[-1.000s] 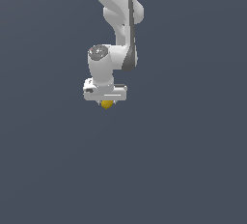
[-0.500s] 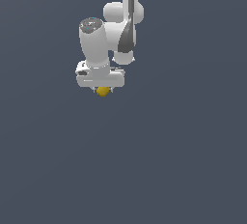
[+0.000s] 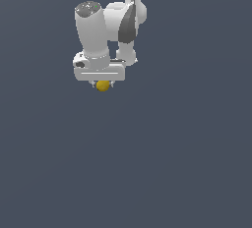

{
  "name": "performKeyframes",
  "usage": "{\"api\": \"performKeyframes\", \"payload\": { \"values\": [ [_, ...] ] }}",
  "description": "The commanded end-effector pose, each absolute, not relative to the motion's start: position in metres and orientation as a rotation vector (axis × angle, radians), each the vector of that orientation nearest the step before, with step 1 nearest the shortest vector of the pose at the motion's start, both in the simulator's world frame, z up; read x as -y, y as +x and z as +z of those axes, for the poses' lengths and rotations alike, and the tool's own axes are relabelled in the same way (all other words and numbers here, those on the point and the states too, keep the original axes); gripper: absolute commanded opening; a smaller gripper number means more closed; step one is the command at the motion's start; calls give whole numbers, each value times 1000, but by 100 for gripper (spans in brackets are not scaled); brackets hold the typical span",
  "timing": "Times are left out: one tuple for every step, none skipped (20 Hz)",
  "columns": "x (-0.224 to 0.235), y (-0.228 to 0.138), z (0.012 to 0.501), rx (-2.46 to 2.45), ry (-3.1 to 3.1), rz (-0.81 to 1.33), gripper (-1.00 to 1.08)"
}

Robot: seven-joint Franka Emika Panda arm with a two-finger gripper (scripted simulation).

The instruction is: Pick up the object and move it to a goal position.

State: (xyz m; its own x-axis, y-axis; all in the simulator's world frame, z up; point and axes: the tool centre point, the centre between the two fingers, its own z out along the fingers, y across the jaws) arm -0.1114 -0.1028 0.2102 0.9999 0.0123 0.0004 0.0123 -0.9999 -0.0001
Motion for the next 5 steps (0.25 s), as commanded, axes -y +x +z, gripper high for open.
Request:
{"api": "performKeyframes", "payload": {
  "values": [
    [103, -111, 212, 20, -3141, 0, -100],
    [103, -111, 212, 20, -3141, 0, -100],
    [103, -111, 211, 20, -3141, 0, -100],
    [103, -111, 210, 20, -3141, 0, -100],
    [103, -110, 210, 20, -3141, 0, -100]
  ]
}}
